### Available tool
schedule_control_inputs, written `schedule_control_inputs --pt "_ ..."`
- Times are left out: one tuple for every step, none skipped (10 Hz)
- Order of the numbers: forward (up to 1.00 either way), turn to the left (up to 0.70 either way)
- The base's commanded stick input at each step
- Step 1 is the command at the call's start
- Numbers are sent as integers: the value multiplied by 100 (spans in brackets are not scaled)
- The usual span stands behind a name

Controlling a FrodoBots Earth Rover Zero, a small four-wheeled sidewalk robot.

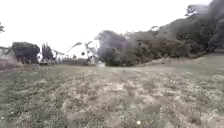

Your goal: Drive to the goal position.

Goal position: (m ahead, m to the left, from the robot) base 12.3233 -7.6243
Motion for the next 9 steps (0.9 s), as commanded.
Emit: schedule_control_inputs --pt "50 4" --pt "50 5" --pt "50 4" --pt "50 4" --pt "50 5" --pt "50 4" --pt "50 4" --pt "50 4" --pt "50 4"
